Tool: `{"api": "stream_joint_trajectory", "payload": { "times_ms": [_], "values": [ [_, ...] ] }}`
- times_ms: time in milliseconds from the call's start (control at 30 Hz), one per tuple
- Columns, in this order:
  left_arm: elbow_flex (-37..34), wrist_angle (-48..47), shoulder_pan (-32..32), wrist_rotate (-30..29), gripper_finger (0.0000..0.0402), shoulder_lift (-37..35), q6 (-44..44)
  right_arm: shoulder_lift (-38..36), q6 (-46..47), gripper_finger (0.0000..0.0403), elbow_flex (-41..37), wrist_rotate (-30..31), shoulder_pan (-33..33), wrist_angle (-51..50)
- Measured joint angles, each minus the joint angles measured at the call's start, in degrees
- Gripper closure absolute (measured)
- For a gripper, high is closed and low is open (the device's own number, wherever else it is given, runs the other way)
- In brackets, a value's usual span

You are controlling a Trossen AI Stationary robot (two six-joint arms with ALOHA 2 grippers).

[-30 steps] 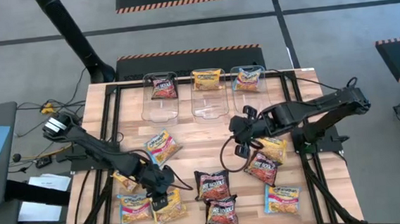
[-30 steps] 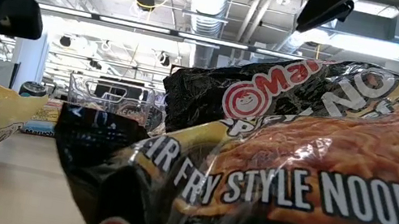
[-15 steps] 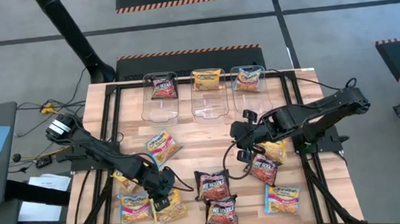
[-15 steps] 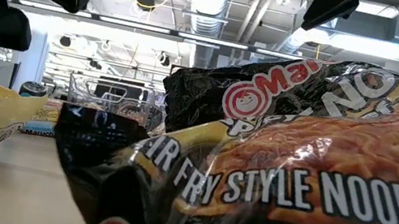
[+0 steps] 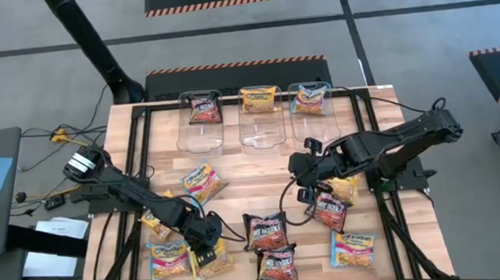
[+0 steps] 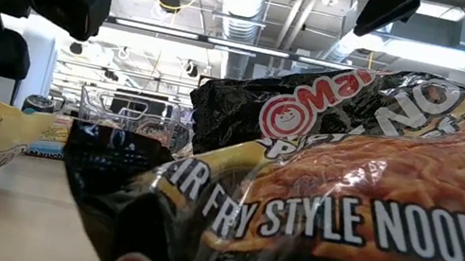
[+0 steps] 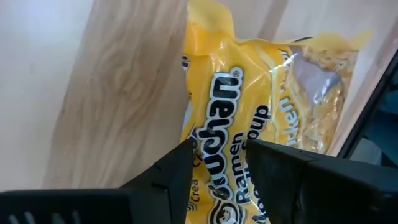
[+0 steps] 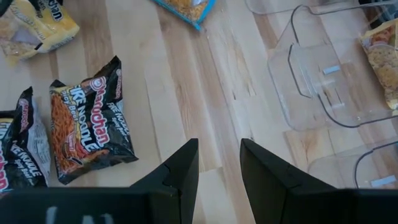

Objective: Sort Maruchan noodles
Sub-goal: Put the yellow noodle pack into the center transparent bin

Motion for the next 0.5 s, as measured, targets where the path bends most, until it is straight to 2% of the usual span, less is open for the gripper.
{"api": "stream_joint_trajectory", "payload": {
  "times_ms": [167, 400, 500],
  "values": [
    [0.0, 0.4, -0.1, -0.1, 0.0297, 0.0, -0.7, 0.0, 0.0, 0.0263, 0.0, 0.1, -0.1, 0.0],
    [0.0, 4.0, -0.2, -1.4, 0.0389, 0.0, 0.2, 0.0, 1.2, 0.0273, 0.0, 0.2, -0.1, 0.1],
    [0.0, 5.9, -0.1, -1.8, 0.0397, 0.0, 0.6, 0.0, 1.9, 0.0275, 0.0, 0.3, -0.1, 0.1]
  ]
}}
